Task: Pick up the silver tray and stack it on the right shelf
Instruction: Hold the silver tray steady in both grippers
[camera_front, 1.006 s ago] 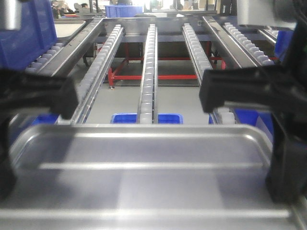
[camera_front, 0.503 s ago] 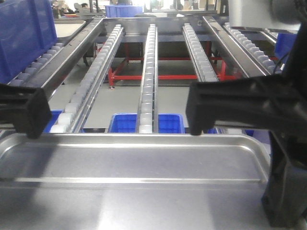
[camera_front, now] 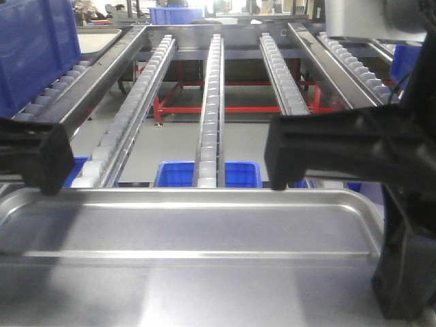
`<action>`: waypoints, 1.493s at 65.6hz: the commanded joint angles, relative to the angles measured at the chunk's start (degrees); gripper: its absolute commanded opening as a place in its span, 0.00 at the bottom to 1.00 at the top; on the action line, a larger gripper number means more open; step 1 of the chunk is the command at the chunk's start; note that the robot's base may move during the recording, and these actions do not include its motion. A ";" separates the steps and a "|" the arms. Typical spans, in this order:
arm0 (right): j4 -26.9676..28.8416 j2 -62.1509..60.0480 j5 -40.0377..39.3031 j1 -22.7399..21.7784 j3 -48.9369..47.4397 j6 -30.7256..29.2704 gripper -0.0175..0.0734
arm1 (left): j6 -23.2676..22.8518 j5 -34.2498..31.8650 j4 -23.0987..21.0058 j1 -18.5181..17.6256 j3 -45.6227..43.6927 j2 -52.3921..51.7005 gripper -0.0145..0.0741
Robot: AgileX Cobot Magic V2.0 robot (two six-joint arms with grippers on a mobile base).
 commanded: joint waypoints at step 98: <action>-2.11 0.07 -1.74 0.11 -1.60 1.67 0.26 | -0.33 -0.41 1.11 -0.45 -1.72 -1.47 0.06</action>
